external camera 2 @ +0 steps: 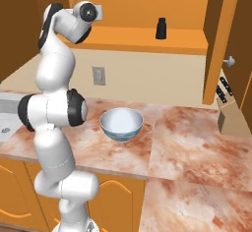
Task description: Retrieve the bottle and the shaker from the cabinet and place them next to the mixing bowl on the counter. Then add garlic from the fridge to the mixing bowl.
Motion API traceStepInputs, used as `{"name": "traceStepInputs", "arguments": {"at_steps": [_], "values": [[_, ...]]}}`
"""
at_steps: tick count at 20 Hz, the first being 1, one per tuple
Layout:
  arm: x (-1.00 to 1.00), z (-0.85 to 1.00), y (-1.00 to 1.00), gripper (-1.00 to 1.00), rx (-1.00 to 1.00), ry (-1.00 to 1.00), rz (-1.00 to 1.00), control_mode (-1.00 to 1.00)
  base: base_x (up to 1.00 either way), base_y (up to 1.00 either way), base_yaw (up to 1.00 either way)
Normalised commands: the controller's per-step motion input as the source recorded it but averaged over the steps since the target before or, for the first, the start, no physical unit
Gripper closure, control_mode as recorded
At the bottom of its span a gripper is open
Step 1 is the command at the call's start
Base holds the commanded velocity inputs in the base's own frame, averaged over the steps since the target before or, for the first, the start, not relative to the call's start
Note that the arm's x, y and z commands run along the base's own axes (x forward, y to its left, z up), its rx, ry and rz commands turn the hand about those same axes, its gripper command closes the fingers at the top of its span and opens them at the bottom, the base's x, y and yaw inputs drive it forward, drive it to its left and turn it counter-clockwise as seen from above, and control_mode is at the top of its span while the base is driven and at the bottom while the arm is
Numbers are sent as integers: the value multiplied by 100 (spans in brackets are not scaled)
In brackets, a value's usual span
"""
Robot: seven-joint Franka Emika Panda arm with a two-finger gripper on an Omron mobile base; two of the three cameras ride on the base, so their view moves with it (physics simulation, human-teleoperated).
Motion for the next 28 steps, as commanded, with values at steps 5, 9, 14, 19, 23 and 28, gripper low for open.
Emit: {"name": "traceStepInputs", "arguments": {"at_steps": [5,9,14,19,23,28], "values": [[6,0,23,-100,-1,5,0,-100,0,0,0],[0,0,15,-100,0,4,0,-100,0,0,0],[1,0,1,-100,0,0,0,-100,0,0,0],[0,0,1,-100,0,0,0,-100,0,0,0],[0,0,0,-100,0,0,0,-100,0,0,0],[0,0,0,100,0,0,0,-100,0,0,0]]}}
